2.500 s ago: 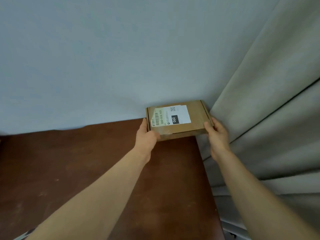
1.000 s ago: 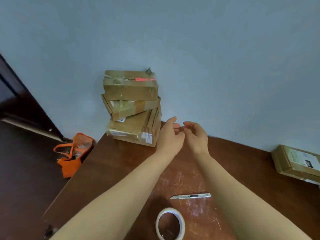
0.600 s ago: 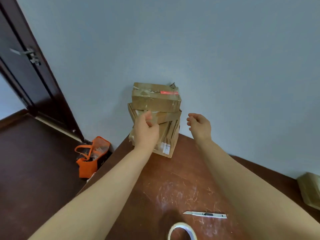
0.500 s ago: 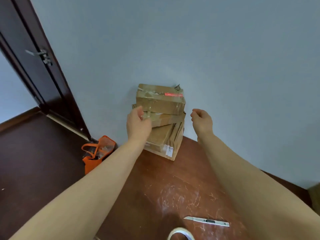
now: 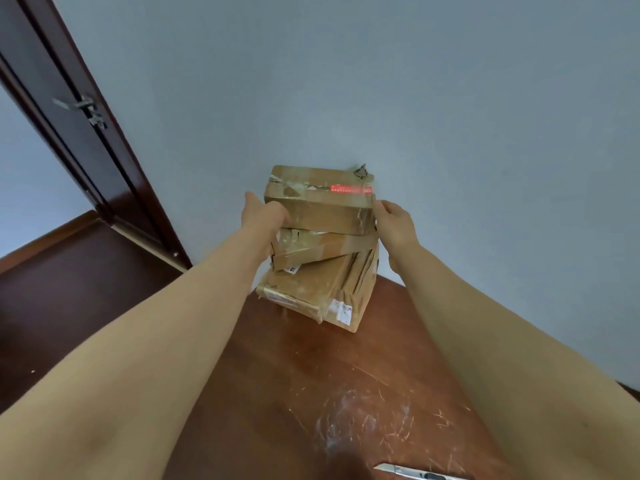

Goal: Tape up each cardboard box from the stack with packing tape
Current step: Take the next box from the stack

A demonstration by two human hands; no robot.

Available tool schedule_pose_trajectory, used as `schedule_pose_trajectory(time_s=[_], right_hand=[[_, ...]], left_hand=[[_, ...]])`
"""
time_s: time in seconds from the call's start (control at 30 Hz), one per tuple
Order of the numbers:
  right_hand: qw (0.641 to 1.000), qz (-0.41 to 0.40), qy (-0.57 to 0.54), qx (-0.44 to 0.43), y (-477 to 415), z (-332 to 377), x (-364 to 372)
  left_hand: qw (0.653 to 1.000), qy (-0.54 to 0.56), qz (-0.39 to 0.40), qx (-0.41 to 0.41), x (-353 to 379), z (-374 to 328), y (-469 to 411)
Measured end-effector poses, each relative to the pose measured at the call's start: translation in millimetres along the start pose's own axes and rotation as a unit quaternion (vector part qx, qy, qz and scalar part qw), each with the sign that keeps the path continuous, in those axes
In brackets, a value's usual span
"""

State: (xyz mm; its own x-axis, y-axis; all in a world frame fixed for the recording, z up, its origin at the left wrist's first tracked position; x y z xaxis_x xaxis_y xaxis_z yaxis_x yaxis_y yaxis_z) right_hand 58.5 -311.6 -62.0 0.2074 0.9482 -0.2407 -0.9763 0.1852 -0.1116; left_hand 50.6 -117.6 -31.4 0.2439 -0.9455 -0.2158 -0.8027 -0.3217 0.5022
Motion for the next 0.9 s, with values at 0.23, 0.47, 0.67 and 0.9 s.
schedule_pose_trajectory(time_s=[0.23, 0.47, 0.67, 0.9], right_hand=[[0.981, -0.181, -0.067, -0.018, 31.6, 14.0, 5.3], [0.917, -0.386, -0.100, 0.023, 92.4, 4.5, -39.9], [0.872, -0.474, -0.049, 0.108, 169.4, -28.3, -69.8], [0.851, -0.490, -0.004, 0.188, 247.0, -71.6, -74.4]], left_hand=[[0.991, 0.027, 0.023, 0.128, 0.5, 5.8, 14.2], [0.969, -0.014, 0.134, 0.207, 26.9, 46.4, 76.4], [0.950, -0.068, 0.235, 0.195, 39.3, 115.7, 115.1], [0.946, -0.112, 0.290, 0.096, 46.4, 180.1, 119.1]])
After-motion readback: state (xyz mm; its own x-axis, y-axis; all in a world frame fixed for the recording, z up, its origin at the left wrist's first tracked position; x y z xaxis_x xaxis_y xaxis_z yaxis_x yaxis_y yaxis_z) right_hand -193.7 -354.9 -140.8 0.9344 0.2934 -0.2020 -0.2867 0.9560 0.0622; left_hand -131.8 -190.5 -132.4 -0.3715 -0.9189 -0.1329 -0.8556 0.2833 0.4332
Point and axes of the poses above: each hand's wrist, its own y-axis away from the middle knuckle, its own x-axis out of the palm, z = x × y, the point moved 1 cm from there along -y, towards the middle knuckle, and after that the axes turned 13 degrees about -x, right-handed, at the moved point
